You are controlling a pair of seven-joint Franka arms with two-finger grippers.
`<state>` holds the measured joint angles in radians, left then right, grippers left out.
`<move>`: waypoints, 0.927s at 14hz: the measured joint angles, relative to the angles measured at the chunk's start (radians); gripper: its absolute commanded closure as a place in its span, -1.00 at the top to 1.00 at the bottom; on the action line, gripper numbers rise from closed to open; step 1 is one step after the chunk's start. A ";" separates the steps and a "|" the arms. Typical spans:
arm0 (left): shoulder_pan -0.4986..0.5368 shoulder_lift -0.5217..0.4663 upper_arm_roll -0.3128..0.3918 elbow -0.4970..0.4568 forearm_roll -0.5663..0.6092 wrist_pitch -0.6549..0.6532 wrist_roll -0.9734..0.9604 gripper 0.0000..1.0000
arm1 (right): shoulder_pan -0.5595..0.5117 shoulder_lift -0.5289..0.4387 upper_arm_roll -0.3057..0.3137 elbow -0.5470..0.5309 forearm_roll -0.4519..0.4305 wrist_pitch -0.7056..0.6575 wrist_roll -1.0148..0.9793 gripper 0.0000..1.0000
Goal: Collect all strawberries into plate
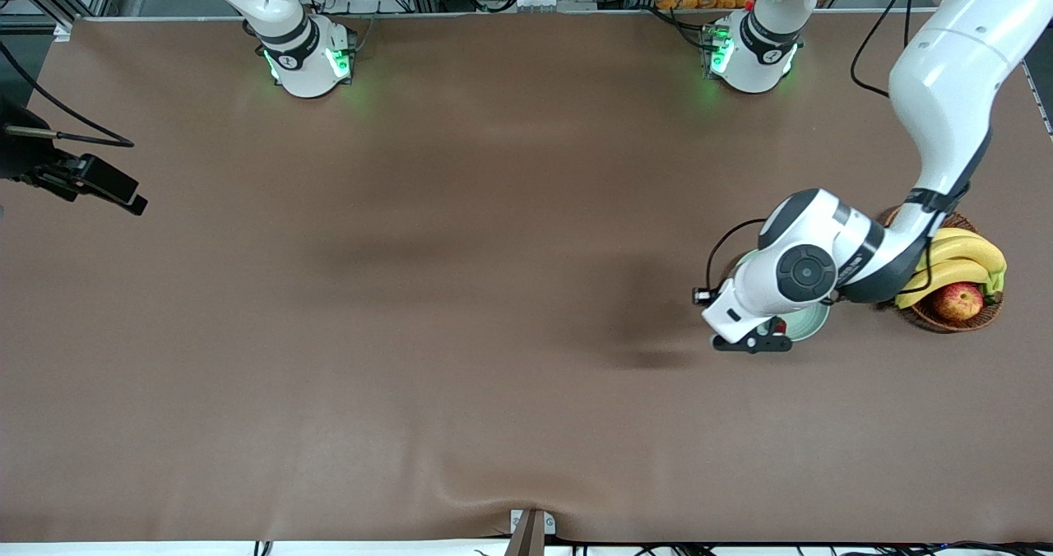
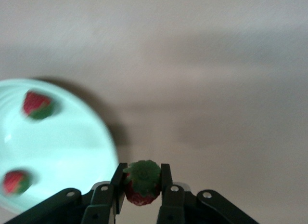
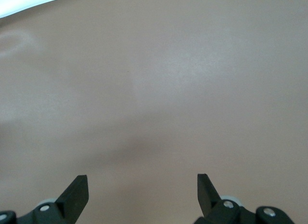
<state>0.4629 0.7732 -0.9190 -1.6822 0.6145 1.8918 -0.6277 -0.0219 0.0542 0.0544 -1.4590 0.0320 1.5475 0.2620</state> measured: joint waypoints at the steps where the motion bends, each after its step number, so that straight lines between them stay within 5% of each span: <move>1: 0.001 -0.012 -0.002 -0.005 0.001 -0.042 -0.002 -1.00 | 0.006 -0.002 0.000 -0.001 0.000 0.000 0.000 1.00; 4: 0.027 -0.041 0.000 -0.048 0.009 -0.073 -0.009 -0.94 | 0.015 -0.010 0.000 -0.007 0.000 0.002 0.000 1.00; 5: 0.040 -0.041 0.003 -0.062 0.022 -0.073 -0.009 -0.75 | 0.015 -0.011 0.000 -0.007 -0.001 0.005 0.000 1.00; 7: 0.066 -0.041 0.012 -0.088 0.055 -0.073 -0.009 -0.22 | 0.015 -0.011 -0.002 -0.007 -0.004 0.008 0.000 1.00; 8: 0.078 -0.041 0.013 -0.094 0.063 -0.072 -0.009 0.21 | 0.014 -0.011 -0.003 -0.005 -0.006 0.008 0.000 1.00; 9: 0.088 -0.041 0.013 -0.096 0.066 -0.072 -0.009 0.97 | 0.014 -0.011 -0.003 -0.002 -0.007 0.009 0.000 1.00; 13: 0.098 -0.045 0.011 -0.088 0.067 -0.070 -0.010 1.00 | 0.013 -0.015 -0.006 0.004 -0.017 0.008 0.001 1.00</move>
<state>0.5605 0.7279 -0.9083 -1.7706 0.6812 1.8222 -0.6377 -0.0089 0.0395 0.0482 -1.4554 0.0149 1.5552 0.2632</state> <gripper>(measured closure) 0.233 0.000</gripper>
